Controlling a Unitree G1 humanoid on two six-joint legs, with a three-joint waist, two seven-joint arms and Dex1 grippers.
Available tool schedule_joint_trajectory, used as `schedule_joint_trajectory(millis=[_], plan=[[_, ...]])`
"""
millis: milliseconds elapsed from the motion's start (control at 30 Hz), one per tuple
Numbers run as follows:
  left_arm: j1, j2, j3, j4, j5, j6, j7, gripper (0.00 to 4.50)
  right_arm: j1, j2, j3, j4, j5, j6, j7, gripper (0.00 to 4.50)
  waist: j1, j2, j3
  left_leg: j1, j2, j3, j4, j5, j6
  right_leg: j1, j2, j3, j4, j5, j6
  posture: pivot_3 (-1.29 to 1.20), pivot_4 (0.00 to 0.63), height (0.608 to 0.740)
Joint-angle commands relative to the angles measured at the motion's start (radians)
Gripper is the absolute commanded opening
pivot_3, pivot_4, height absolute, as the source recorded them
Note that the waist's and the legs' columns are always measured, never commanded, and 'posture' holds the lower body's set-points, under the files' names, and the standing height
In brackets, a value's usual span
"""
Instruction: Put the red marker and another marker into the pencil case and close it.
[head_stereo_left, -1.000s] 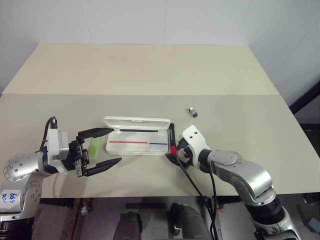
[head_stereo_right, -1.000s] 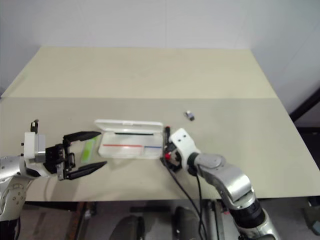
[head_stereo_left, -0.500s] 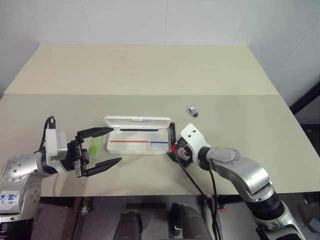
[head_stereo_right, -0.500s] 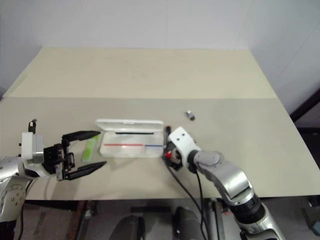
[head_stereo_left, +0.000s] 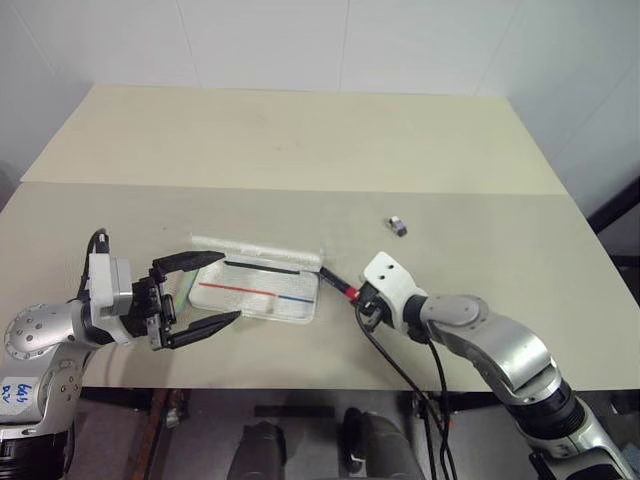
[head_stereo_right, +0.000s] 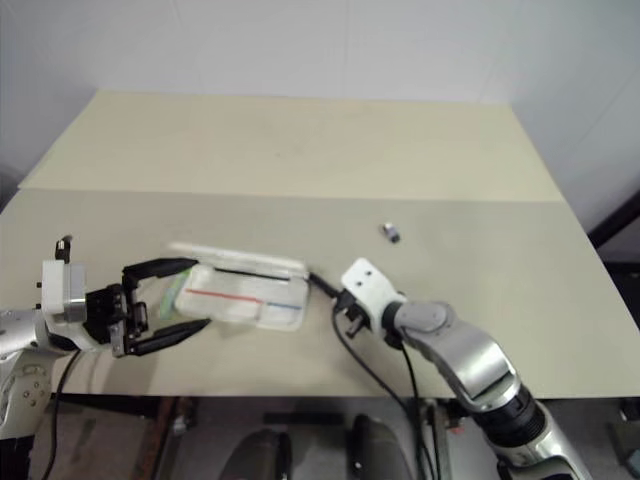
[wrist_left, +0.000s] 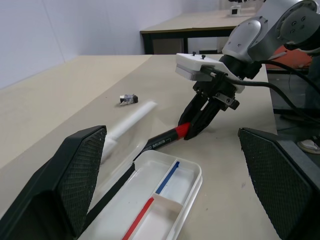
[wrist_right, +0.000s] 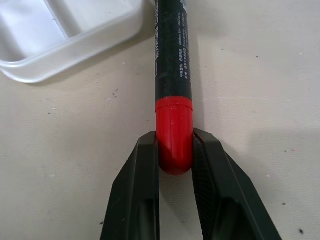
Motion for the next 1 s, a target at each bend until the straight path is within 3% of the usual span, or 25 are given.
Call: schedule_joint_trajectory(millis=[33,467,567,633,800,1000], plan=[[-0.016,0.011,0.02,-0.009,-0.011,-0.017,-0.004,4.5,0.005,-0.042,-0.028,0.106,-0.071,0.044,-0.046,0.54,0.001,0.0,0.0,0.0,0.0,0.0,0.0,0.0,0.0,0.0,-0.001,0.0,-0.001,0.0,0.0,0.0,0.15,0.74],[-0.025,0.007,0.016,-0.008,-0.006,-0.023,0.001,4.5,-0.095,0.092,-0.161,0.259,-0.097,-0.131,-0.131,0.54,-0.01,0.001,0.0,-0.001,0.001,0.003,0.0,-0.001,0.0,-0.001,-0.006,0.001,-0.001,0.002,0.001,0.0,0.15,0.74],[-0.024,0.003,0.015,-0.016,-0.007,-0.021,0.009,4.5,-0.112,0.14,-0.213,0.265,-0.079,-0.201,-0.125,0.54,-0.012,0.001,0.0,-0.013,-0.001,0.005,0.0,0.001,0.003,-0.016,-0.006,0.001,0.003,0.003,0.002,0.0,0.15,0.74],[-0.024,0.002,0.015,-0.017,-0.008,-0.021,0.011,4.5,-0.12,0.178,-0.248,0.259,-0.072,-0.283,-0.124,0.54,-0.012,0.002,0.001,-0.016,-0.002,0.009,0.0,0.002,0.006,-0.02,0.001,0.001,0.007,0.011,0.016,0.0,0.15,0.74],[-0.027,0.001,0.018,-0.011,-0.011,-0.024,0.011,4.5,-0.153,0.226,-0.301,0.256,-0.051,-0.367,-0.094,0.54,-0.024,0.002,0.001,-0.029,0.001,0.013,-0.001,0.001,0.003,-0.034,0.008,0.0,0.011,0.009,0.014,0.0,0.15,0.74],[-0.021,-0.003,0.024,-0.017,-0.015,-0.027,0.015,4.5,-0.212,0.247,-0.352,0.235,0.015,-0.431,-0.028,0.54,-0.037,0.002,0.001,-0.029,0.001,0.014,0.0,0.001,0.003,-0.033,0.009,0.001,0.01,0.009,0.014,0.0,0.15,0.74]])
